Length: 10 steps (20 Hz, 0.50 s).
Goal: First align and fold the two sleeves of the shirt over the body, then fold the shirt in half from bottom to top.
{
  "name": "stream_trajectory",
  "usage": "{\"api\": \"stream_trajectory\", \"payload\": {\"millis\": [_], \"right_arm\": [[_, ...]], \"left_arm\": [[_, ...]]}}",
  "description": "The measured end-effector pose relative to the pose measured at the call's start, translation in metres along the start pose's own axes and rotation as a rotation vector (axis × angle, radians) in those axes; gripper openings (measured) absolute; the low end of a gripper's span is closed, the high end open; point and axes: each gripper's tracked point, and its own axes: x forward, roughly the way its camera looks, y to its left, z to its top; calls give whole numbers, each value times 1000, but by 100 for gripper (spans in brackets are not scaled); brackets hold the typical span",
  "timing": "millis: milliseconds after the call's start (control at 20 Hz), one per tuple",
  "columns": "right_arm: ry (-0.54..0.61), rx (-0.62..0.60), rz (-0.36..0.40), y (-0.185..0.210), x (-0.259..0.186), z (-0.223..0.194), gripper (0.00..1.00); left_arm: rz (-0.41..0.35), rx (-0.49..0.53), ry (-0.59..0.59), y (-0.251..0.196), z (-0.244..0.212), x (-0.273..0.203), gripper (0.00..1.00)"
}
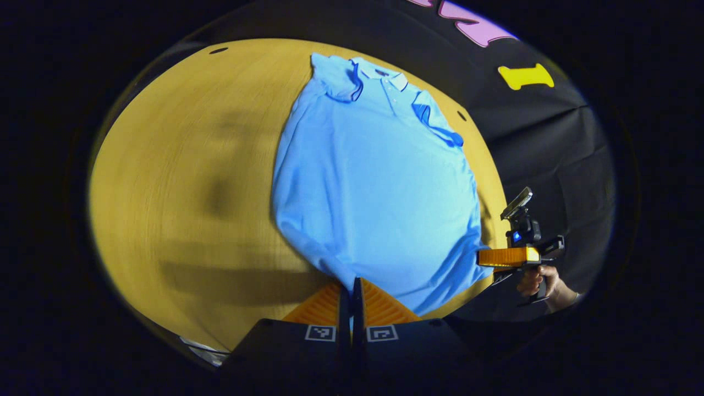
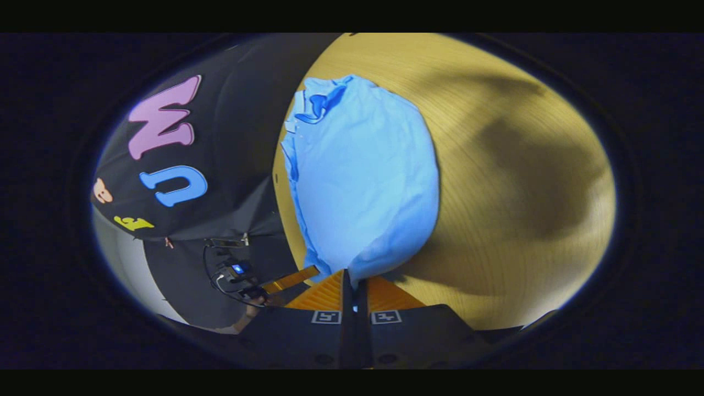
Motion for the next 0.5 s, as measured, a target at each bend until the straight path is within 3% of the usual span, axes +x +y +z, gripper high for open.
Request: {"api": "stream_trajectory", "payload": {"millis": [100,150,450,500], "right_arm": [[-45,-28,71,23,-1,12,10],[-64,-49,103,35,-4,18,4],[-197,-253,219,101,-27,72,4],[-220,-289,222,111,-26,83,0]], "left_arm": [[-15,17,-58,-7,22,-10,6],[-17,28,-83,-10,34,-14,6],[7,101,-249,-28,102,-49,6],[9,119,-277,-33,116,-54,6]]}}
